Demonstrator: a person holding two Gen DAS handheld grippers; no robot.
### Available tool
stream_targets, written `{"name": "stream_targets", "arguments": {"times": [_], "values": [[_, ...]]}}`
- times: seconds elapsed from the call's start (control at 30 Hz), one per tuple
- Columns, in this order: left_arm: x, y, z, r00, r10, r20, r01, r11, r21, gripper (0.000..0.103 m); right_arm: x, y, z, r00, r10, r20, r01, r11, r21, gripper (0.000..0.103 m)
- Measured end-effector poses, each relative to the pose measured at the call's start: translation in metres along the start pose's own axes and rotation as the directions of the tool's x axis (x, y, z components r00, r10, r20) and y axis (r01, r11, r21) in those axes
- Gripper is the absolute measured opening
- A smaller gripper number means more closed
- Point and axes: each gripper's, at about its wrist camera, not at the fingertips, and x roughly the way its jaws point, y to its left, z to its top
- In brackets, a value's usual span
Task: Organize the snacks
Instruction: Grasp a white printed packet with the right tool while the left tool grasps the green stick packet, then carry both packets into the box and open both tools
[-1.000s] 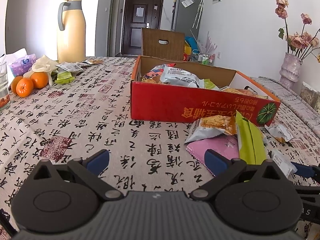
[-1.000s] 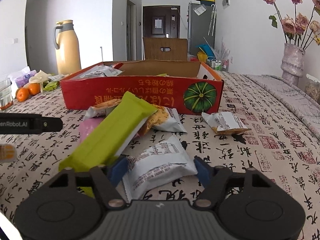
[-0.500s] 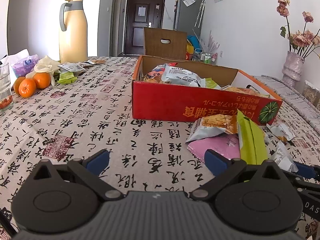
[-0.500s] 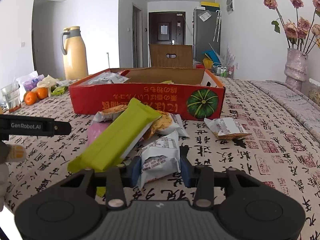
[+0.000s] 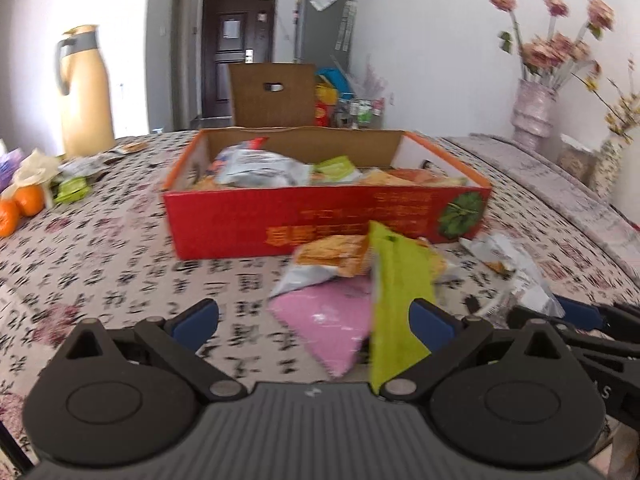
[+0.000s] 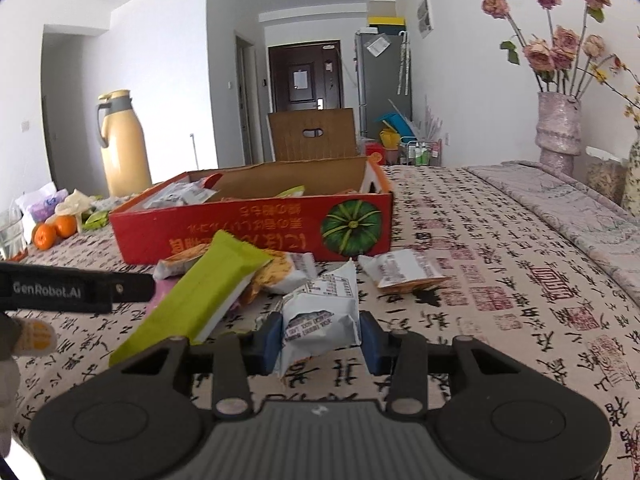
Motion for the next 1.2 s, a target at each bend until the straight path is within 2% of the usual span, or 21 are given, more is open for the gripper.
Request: {"name": "stream_targets", "arguments": {"times": [0.13,0.2,0.4,0.43,0.5,0.53,0.57,0.87,1.2], "values": [[0.006,-0.021,0.0,1.0,0.002,-0.012,-0.001,0.999,0.053,0.103,-0.001,-0.011,-0.002,1.0,-0.008,0.007,0.008,1.0,0.025,0.04],[0.011,-0.031,0.0,1.0,0.016,-0.027,-0.013,0.996,0.088,0.097,-0.002,-0.017,-0.003,1.0,-0.009,0.01,0.008,0.999,0.038,0.04],[0.023,-0.052,-0.004,0.997,0.022,-0.076,-0.01,0.989,0.148,0.072,-0.003,-0.026,-0.006,1.0,0.008,0.017,-0.009,0.998,0.061,0.04],[0.025,-0.055,-0.004,0.996,0.019,-0.089,-0.005,0.988,0.157,0.063,-0.003,-0.026,-0.006,1.0,0.01,0.017,-0.011,0.998,0.064,0.04],[0.027,-0.059,-0.004,0.995,0.043,-0.088,-0.027,0.983,0.179,0.055,-0.003,-0.03,-0.006,1.0,0.017,0.019,-0.019,0.997,0.073,0.04],[0.027,-0.06,-0.004,0.995,0.043,-0.089,-0.025,0.982,0.186,0.044,-0.003,-0.032,-0.005,1.0,0.021,0.021,-0.022,0.997,0.078,0.04],[0.027,-0.061,-0.003,0.995,0.04,-0.09,-0.023,0.982,0.188,0.04,-0.003,-0.033,-0.005,0.999,0.023,0.024,-0.025,0.996,0.083,0.04],[0.019,-0.065,0.003,0.995,0.025,-0.096,-0.005,0.979,0.202,0.037,0.001,-0.044,-0.003,0.998,0.046,0.041,-0.051,0.991,0.121,0.04],[-0.008,-0.069,0.021,1.0,0.009,0.008,-0.01,0.98,0.201,0.034,-0.005,-0.049,0.003,0.995,0.067,0.073,-0.076,0.989,0.127,0.04]]}}
